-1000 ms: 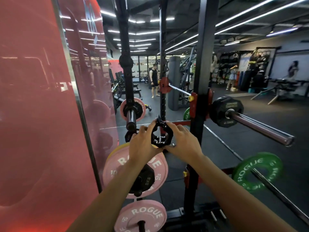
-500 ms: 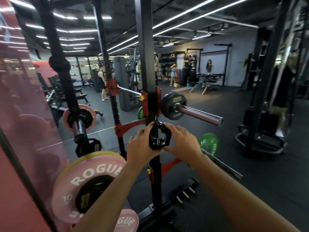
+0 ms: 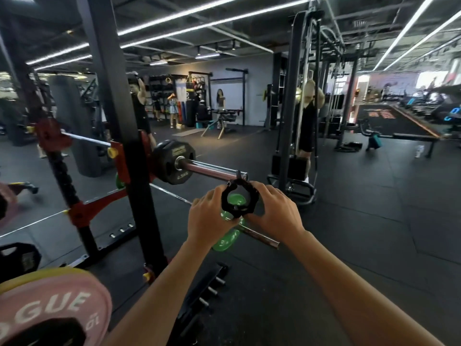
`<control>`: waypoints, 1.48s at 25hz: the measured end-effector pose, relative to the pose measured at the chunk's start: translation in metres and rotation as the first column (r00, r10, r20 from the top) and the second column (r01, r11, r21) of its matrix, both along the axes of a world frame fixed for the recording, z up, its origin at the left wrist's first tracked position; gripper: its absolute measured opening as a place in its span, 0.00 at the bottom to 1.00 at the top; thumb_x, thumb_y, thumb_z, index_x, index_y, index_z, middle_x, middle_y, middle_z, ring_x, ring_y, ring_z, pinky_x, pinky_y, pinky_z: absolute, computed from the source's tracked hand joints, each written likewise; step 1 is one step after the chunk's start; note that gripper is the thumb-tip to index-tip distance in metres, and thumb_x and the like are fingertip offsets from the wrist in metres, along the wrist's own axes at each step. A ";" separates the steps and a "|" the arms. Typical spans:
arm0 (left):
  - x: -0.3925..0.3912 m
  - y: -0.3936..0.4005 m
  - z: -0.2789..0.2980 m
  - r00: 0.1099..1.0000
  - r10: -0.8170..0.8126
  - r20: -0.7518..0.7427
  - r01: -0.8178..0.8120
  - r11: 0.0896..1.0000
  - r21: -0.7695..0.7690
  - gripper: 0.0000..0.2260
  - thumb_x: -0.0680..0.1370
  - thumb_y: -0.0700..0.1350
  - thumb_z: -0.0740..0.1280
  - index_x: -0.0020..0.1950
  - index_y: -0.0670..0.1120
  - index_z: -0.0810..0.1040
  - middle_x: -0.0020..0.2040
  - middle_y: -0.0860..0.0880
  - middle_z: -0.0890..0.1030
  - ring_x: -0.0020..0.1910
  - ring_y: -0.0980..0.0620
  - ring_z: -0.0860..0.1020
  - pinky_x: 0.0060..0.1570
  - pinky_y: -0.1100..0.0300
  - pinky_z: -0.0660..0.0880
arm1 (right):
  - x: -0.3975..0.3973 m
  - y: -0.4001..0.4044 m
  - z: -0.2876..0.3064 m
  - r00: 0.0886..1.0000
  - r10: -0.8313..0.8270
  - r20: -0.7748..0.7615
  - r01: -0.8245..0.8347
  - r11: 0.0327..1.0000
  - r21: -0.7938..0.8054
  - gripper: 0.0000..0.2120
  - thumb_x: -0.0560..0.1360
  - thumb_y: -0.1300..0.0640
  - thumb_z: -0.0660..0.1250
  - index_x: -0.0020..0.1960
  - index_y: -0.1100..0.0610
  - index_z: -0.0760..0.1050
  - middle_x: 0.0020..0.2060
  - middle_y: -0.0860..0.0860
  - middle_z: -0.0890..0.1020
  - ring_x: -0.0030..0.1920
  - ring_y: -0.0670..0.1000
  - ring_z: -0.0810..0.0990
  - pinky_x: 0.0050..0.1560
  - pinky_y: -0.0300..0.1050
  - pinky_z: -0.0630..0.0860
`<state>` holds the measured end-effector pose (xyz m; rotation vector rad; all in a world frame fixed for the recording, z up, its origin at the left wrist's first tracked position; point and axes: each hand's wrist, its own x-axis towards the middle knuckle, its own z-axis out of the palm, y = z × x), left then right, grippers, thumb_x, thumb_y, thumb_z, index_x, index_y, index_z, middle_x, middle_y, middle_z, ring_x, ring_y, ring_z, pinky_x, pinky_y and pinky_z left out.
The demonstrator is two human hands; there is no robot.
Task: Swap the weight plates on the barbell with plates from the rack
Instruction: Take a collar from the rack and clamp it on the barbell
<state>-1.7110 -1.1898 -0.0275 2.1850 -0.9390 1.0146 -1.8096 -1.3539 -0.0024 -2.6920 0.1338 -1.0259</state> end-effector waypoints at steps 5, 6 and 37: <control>0.014 -0.056 0.000 0.996 -0.076 -0.047 0.078 0.996 0.045 0.34 0.66 0.59 0.76 0.67 0.48 0.69 0.56 0.51 0.82 0.52 0.49 0.81 0.54 0.51 0.75 | 0.008 -0.053 -0.005 0.999 -0.032 0.007 0.031 0.999 0.010 0.36 0.67 0.39 0.73 0.70 0.46 0.65 0.56 0.46 0.78 0.57 0.51 0.77 0.48 0.49 0.77; 0.019 -0.066 0.000 0.996 -0.078 -0.050 0.080 0.996 0.048 0.34 0.67 0.59 0.76 0.67 0.48 0.69 0.57 0.52 0.81 0.53 0.49 0.81 0.55 0.51 0.74 | 0.014 -0.063 -0.005 1.000 -0.032 0.000 0.031 0.999 0.014 0.36 0.67 0.39 0.73 0.70 0.46 0.65 0.56 0.46 0.78 0.57 0.51 0.77 0.48 0.49 0.77; 0.110 -0.143 -0.044 0.831 0.555 0.030 -0.555 0.825 0.107 0.31 0.69 0.62 0.70 0.68 0.49 0.73 0.65 0.50 0.77 0.53 0.48 0.82 0.51 0.51 0.75 | 0.220 -0.168 -0.057 0.846 0.528 0.069 -0.531 0.847 0.029 0.34 0.67 0.42 0.76 0.68 0.49 0.67 0.56 0.48 0.80 0.53 0.52 0.80 0.42 0.47 0.77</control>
